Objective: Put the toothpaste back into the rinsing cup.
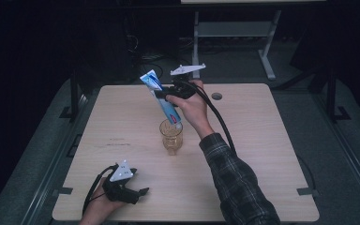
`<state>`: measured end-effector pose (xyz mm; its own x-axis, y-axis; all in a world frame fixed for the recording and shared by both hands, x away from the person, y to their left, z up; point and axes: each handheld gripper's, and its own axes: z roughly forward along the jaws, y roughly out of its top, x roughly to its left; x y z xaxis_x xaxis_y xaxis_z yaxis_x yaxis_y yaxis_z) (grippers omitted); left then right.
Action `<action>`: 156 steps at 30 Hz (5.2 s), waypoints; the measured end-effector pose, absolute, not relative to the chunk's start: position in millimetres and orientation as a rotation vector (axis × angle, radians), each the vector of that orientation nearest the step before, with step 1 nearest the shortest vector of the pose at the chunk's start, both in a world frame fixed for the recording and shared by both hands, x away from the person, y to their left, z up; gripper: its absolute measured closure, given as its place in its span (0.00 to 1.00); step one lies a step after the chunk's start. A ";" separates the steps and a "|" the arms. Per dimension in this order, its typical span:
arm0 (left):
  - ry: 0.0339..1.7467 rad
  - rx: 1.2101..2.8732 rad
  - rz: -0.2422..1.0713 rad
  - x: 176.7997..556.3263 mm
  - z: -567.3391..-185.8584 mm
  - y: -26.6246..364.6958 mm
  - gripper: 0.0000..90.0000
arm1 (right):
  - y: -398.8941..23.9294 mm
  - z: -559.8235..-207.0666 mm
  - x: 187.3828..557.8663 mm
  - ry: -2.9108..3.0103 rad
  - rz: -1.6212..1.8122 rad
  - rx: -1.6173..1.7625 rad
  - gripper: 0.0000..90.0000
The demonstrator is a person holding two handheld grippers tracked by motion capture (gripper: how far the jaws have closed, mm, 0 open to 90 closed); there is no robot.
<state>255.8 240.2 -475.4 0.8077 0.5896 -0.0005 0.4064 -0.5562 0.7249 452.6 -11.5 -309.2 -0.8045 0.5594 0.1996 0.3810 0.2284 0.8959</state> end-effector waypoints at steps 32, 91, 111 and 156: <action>0.728 2.235 0.312 255.3 -475.5 239.8 0.15 | -6.2 -336.1 450.7 2.388 1.594 0.896 0.82; 0.731 2.238 0.316 255.4 -475.4 239.1 0.15 | -28.4 -378.0 434.2 2.466 1.527 0.897 0.82; 0.729 2.240 0.316 255.5 -475.3 239.1 0.15 | -36.3 -372.8 431.4 2.469 1.505 0.876 0.57; 0.732 2.236 0.314 255.2 -475.4 238.8 0.15 | -156.9 -397.2 377.9 2.370 1.347 1.044 0.38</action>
